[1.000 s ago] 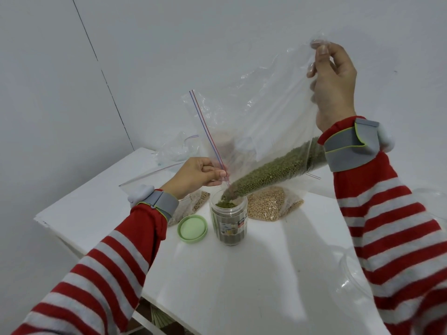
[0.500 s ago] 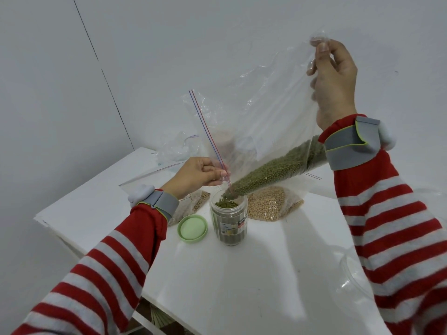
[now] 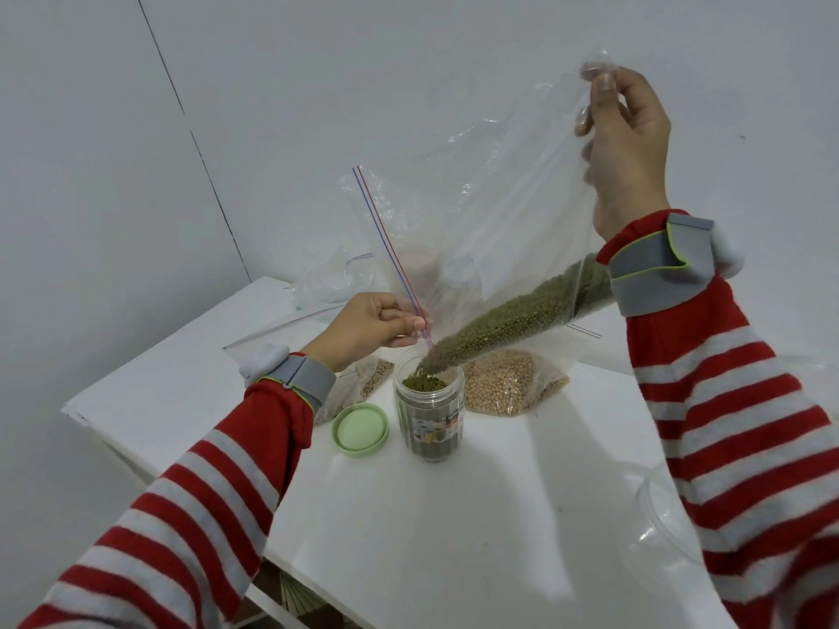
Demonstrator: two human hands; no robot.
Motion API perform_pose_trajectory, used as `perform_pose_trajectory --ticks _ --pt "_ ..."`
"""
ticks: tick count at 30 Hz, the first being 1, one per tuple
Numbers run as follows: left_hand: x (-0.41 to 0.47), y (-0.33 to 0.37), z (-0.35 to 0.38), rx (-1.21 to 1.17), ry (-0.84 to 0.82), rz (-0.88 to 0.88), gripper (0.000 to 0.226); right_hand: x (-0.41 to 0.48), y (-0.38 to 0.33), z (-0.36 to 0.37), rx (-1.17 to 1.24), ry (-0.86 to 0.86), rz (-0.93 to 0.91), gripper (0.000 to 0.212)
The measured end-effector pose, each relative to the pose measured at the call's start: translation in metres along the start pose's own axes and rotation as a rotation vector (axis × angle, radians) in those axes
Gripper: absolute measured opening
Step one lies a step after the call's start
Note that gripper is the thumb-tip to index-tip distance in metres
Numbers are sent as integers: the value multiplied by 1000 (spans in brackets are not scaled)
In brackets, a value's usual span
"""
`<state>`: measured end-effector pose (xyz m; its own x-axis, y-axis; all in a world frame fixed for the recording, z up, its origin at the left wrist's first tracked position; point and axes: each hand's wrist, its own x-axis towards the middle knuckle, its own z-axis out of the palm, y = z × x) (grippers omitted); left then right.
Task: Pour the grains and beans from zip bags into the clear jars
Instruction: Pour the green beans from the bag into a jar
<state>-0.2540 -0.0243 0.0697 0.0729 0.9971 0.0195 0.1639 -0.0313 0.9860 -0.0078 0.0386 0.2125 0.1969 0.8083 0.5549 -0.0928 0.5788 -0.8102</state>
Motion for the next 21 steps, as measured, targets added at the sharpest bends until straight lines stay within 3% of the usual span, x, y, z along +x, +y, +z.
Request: perform_pose_trajectory --ticks 21 --pt "1 -2 -1 -10 5 4 14 1 -1 3 -8 -13 -19 19"
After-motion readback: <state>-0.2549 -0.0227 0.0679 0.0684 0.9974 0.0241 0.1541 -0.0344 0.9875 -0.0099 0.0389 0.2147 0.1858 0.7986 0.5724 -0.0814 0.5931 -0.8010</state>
